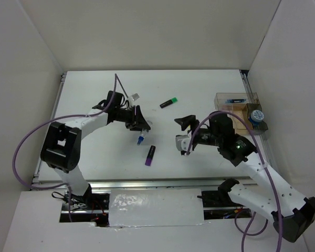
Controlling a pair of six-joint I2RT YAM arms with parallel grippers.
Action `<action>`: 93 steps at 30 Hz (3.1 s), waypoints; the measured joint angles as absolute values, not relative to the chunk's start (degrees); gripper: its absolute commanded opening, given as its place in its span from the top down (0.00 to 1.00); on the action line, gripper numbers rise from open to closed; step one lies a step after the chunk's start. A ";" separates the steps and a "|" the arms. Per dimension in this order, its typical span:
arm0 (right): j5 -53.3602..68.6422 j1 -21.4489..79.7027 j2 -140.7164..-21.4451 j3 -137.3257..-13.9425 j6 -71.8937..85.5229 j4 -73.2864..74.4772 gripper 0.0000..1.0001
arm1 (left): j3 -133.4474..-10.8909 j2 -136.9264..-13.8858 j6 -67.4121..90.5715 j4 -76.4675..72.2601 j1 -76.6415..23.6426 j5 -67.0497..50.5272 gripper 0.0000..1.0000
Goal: Sort the stationery into containers
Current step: Pick up the stationery from the center of the board, then place the stationery in the storage box.
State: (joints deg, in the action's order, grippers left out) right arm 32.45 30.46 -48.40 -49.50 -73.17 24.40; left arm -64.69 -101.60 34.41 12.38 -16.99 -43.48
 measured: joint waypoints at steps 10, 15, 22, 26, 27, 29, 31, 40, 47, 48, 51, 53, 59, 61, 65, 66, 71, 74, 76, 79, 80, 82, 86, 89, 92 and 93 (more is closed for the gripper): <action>30.83 47.77 -55.42 -45.56 -85.89 19.66 0.30 | -58.57 -90.43 47.27 2.59 -20.53 -59.96 1.00; 28.29 51.86 -60.93 -44.56 -88.51 14.81 0.31 | -55.66 -89.91 51.24 1.28 -21.87 -61.34 1.00; 25.85 53.63 -66.54 -44.64 -89.78 9.06 0.41 | -55.05 -89.91 54.00 -0.64 -23.33 -62.11 1.00; 25.61 53.36 -68.84 -44.69 -90.26 6.61 0.48 | -55.00 -89.84 53.98 -0.71 -23.64 -61.82 1.00; 25.67 53.15 -69.12 -44.75 -90.52 6.31 0.50 | -54.98 -89.78 53.93 -0.73 -23.66 -61.71 1.00; 26.02 52.62 -69.54 -45.01 -90.61 5.85 0.51 | -54.96 -89.60 54.04 -0.82 -23.68 -61.34 1.00; 26.61 52.07 -69.69 -45.01 -90.89 5.32 0.54 | -54.85 -89.36 54.24 -1.43 -23.68 -60.69 1.00; 29.41 50.83 -69.60 -45.01 -90.28 5.10 0.99 | -54.63 -89.03 53.47 -1.74 -23.92 -59.37 0.01; 26.87 50.43 -64.77 -44.86 -81.60 5.82 1.00 | -62.15 -88.60 41.06 11.38 -23.75 -52.10 0.01; 25.96 50.11 -62.96 -44.86 -79.18 6.42 1.00 | -63.42 -88.14 38.98 13.06 -23.53 -50.50 0.01; 23.33 47.59 -57.65 -45.21 -71.31 9.19 1.00 | -64.99 -85.47 34.98 15.11 -20.93 -42.87 0.01; 21.76 42.13 -56.12 -47.66 -62.41 12.51 1.00 | -64.60 -82.96 33.32 15.00 -18.20 -36.80 0.01; 17.78 15.46 -65.52 -66.28 -37.10 26.65 1.00 | -61.34 -77.30 29.65 12.49 -17.47 -23.22 0.01; 15.55 8.86 -69.36 -70.48 -32.01 30.96 1.00 | -61.47 -77.32 27.88 12.64 -19.00 -20.53 0.01; 13.08 -2.63 -79.18 -79.07 -24.88 41.12 1.00 | -62.65 -78.54 25.71 14.11 -20.29 -17.89 0.01; 12.25 -4.78 -81.32 -80.71 -23.11 43.24 1.00 | -62.81 -78.78 25.58 14.13 -20.29 -17.65 0.01; 6.92 -12.45 -89.47 -82.48 -18.83 46.04 1.00 | -63.83 -79.96 24.34 14.70 -20.21 -16.93 0.01; 3.66 -12.51 -91.20 -82.28 -18.37 46.30 1.00 | -65.82 -81.28 23.38 15.75 -20.21 -15.86 0.01; 1.67 -12.53 -92.86 -82.65 -18.35 46.30 1.00 | -66.78 -81.93 22.61 16.34 -20.21 -14.94 0.01; -0.84 -13.13 -96.64 -83.57 -18.55 46.09 1.00 | -67.09 -82.50 22.48 16.69 -20.21 -14.04 0.01; -1.72 -13.52 -98.02 -83.83 -18.70 45.93 1.00 | -67.07 -82.63 22.48 16.82 -20.21 -13.78 0.01; -3.29 -14.17 -100.18 -84.31 -19.03 45.84 1.00 | -66.94 -82.76 22.50 16.75 -20.21 -13.72 0.01; -5.72 -15.05 -103.37 -85.45 -19.62 45.41 0.97 | -66.70 -82.98 22.52 16.73 -20.25 -13.69 0.01; -6.81 -15.27 -104.81 -87.07 -20.01 45.21 0.91 | -66.70 -83.59 22.52 16.82 -20.25 -13.69 0.01; -7.09 -15.27 -106.52 -89.78 -19.99 44.99 0.86 | -66.70 -84.27 22.48 16.91 -20.29 -13.52 0.01; -7.16 -15.27 -107.00 -90.54 -19.97 44.97 0.85 | -66.70 -84.36 22.46 17.02 -20.34 -13.45 0.01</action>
